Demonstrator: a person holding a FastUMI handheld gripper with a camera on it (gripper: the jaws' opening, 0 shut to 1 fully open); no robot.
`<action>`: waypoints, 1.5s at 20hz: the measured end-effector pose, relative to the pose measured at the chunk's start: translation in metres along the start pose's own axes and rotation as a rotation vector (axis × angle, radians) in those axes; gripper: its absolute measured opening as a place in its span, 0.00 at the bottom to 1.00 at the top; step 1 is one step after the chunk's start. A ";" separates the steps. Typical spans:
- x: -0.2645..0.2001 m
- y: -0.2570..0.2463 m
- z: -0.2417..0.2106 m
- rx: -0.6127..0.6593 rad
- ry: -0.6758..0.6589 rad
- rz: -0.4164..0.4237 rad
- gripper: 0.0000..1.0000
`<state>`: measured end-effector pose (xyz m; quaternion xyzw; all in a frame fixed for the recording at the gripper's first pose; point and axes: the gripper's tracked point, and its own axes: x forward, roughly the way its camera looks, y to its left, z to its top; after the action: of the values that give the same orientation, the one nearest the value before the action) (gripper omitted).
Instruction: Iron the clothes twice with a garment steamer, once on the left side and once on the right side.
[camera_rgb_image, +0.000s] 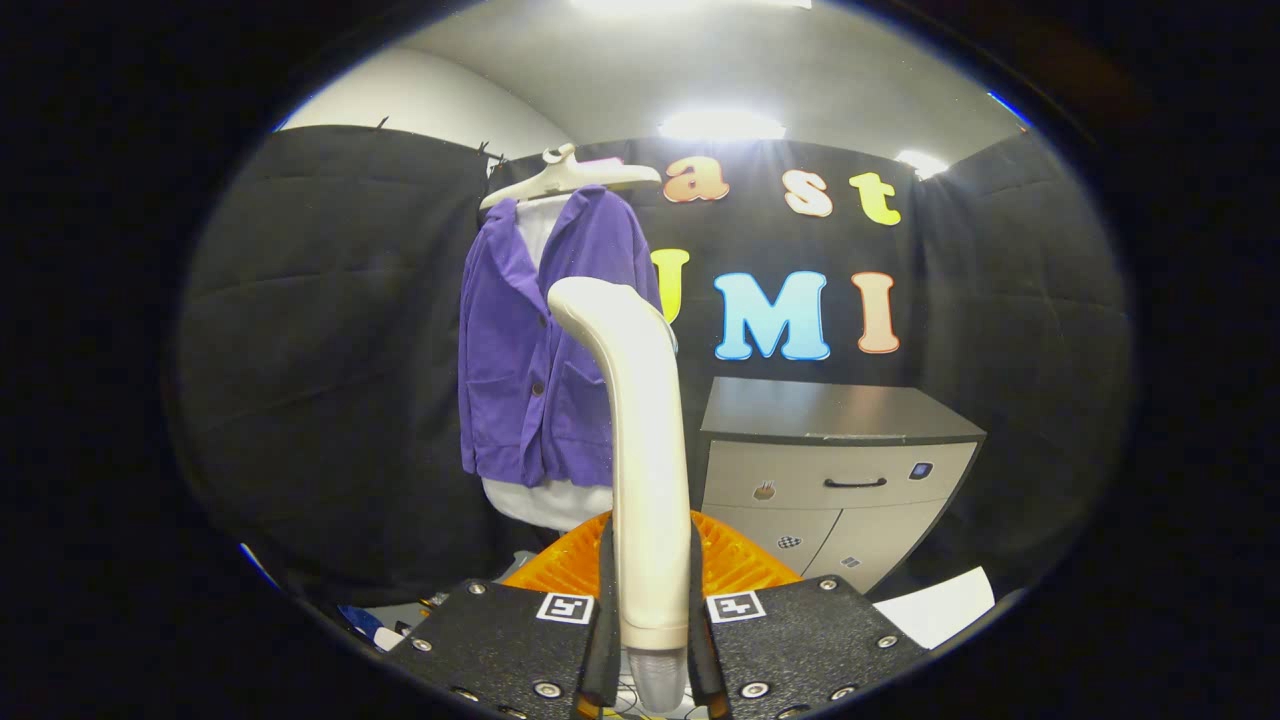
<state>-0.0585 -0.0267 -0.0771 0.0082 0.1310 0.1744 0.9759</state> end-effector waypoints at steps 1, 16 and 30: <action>-0.002 -0.002 0.010 0.005 -0.019 -0.009 0.27; -0.015 0.025 0.024 -0.061 -0.068 -0.050 0.27; -0.002 0.029 0.017 -0.090 -0.039 -0.053 0.27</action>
<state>-0.0661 0.0007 -0.0585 -0.0358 0.1044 0.1540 0.9819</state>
